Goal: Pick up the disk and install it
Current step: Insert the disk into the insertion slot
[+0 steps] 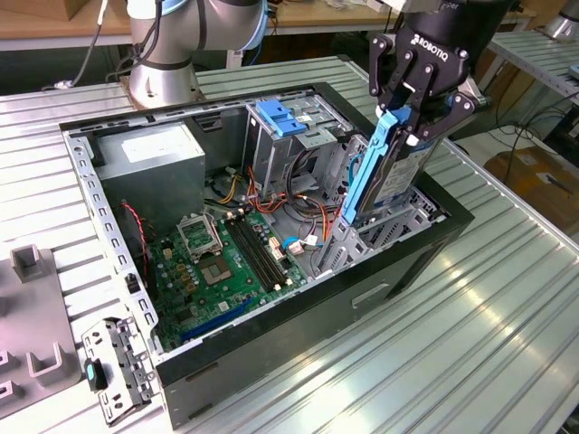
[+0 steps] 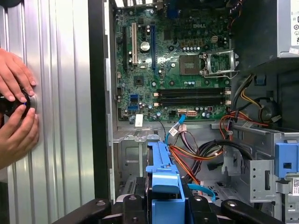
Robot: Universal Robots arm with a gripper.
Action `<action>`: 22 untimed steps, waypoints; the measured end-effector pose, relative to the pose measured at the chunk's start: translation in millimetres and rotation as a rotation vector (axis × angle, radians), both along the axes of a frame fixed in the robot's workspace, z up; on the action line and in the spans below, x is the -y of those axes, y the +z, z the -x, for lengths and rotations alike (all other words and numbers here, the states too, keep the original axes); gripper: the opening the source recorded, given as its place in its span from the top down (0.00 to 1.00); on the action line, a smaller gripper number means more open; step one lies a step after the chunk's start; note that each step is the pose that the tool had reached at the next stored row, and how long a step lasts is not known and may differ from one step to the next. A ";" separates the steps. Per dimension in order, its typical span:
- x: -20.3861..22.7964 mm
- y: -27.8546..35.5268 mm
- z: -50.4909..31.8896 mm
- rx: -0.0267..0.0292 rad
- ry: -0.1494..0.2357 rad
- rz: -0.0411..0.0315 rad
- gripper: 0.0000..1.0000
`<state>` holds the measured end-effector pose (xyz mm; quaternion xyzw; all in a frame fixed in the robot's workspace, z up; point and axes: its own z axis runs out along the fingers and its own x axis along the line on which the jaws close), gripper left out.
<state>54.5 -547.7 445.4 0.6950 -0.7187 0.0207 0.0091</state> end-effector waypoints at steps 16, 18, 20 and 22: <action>0.7 -8.4 -0.2 0.0000 0.000 0.0021 0.63; 0.6 -9.7 -0.2 -0.0005 0.000 0.0024 0.63; 0.7 -11.5 -0.2 -0.0022 0.000 0.0026 0.63; 0.7 -13.3 -0.2 -0.0032 0.000 0.0024 0.63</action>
